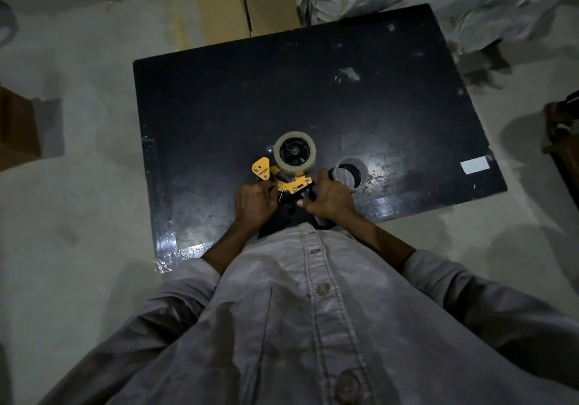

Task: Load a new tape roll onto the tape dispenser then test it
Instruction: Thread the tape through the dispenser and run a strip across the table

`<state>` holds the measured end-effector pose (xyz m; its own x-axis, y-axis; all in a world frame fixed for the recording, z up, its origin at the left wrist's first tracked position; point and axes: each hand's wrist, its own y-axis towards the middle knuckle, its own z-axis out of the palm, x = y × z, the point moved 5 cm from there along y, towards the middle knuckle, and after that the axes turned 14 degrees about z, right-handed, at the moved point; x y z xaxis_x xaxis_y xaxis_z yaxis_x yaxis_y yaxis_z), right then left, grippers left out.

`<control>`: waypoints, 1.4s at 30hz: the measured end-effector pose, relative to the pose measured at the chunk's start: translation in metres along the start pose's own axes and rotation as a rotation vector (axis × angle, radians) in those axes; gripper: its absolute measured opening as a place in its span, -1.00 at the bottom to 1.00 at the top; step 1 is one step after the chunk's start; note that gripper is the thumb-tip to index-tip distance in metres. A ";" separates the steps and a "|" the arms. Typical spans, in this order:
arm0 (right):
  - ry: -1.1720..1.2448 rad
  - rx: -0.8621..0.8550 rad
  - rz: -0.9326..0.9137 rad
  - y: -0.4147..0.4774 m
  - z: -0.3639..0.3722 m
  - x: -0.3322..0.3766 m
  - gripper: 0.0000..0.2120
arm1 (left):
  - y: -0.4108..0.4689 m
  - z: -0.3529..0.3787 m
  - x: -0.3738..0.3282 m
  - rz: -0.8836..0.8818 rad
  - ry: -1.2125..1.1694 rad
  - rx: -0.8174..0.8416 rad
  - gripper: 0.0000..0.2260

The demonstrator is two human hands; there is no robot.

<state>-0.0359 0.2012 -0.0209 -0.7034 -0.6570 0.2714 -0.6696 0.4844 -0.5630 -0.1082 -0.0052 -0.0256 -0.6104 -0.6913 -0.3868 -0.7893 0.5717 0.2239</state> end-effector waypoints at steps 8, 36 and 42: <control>0.028 0.010 0.025 0.010 -0.007 -0.004 -0.30 | -0.042 -0.013 0.030 -0.234 -0.133 -0.007 -0.88; 0.260 -0.037 -0.313 0.016 -0.009 0.000 0.08 | -0.032 -0.010 0.050 -0.115 -0.640 0.158 -0.85; 0.189 -0.068 -0.357 0.019 -0.010 0.001 0.09 | -0.033 -0.014 0.048 -0.107 -0.608 0.161 -0.85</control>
<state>-0.0517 0.2157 -0.0237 -0.4512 -0.6762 0.5824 -0.8893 0.2862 -0.3566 -0.1130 -0.0636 -0.0389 -0.3450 -0.4003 -0.8490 -0.7950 0.6054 0.0376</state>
